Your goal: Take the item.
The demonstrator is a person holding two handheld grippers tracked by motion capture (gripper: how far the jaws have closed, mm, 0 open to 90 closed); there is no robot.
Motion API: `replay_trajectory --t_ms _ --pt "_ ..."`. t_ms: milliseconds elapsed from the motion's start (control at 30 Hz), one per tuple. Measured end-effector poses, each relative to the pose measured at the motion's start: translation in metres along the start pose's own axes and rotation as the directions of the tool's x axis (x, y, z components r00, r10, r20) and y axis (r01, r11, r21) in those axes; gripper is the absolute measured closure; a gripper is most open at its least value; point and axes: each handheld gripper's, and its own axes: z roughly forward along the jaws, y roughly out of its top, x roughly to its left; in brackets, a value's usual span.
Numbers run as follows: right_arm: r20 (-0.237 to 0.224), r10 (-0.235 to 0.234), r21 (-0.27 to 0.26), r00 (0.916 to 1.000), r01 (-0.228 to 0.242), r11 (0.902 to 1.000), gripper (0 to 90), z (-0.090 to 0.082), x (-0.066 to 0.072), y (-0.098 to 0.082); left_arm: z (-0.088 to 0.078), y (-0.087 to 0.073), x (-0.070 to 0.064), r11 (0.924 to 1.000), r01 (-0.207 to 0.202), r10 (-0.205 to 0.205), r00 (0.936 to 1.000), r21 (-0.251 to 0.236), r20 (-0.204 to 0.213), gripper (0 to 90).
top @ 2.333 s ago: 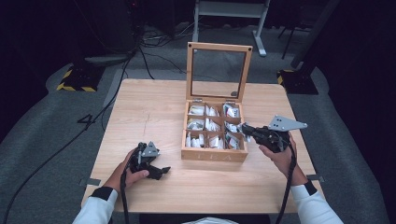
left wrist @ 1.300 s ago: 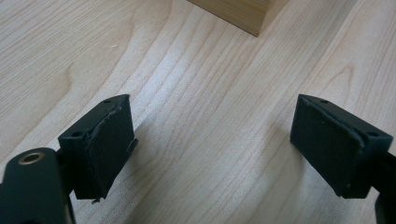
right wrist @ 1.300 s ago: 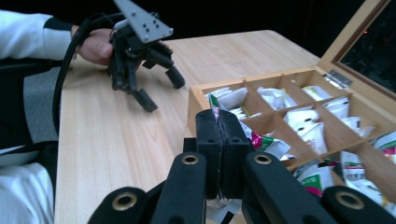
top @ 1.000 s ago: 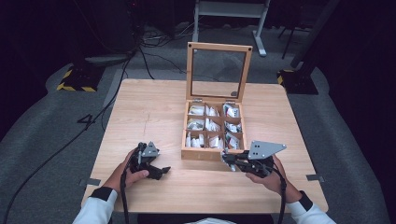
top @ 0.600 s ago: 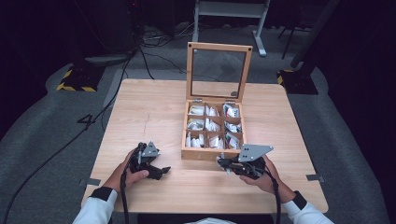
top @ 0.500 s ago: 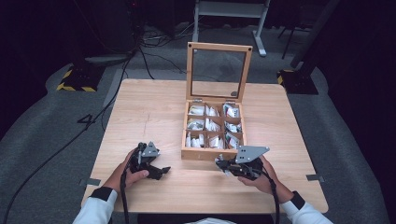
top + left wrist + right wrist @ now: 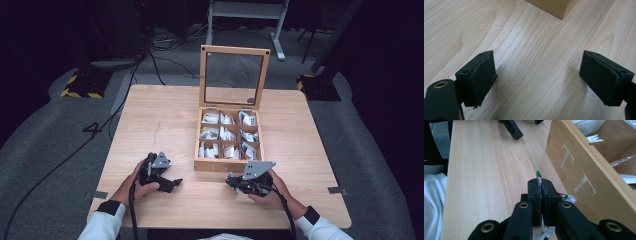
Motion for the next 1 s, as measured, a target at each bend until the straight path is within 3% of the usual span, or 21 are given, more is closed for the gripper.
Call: replay_trajectory --t_ms 400,1000 --pt "-0.026 -0.014 0.007 0.9996 0.014 0.9999 80.8 0.0056 0.0078 0.0 -0.0001 0.0 0.0 1.0 0.0 0.0 1.0 0.001 -0.001 13.9" --pt "0.01 0.0 -0.001 1.0 0.0 1.0 69.0 -0.0025 0.0002 0.0003 -0.0001 0.0 -0.0001 1.0 0.001 -0.001 1.0 0.001 -0.001 13.9"
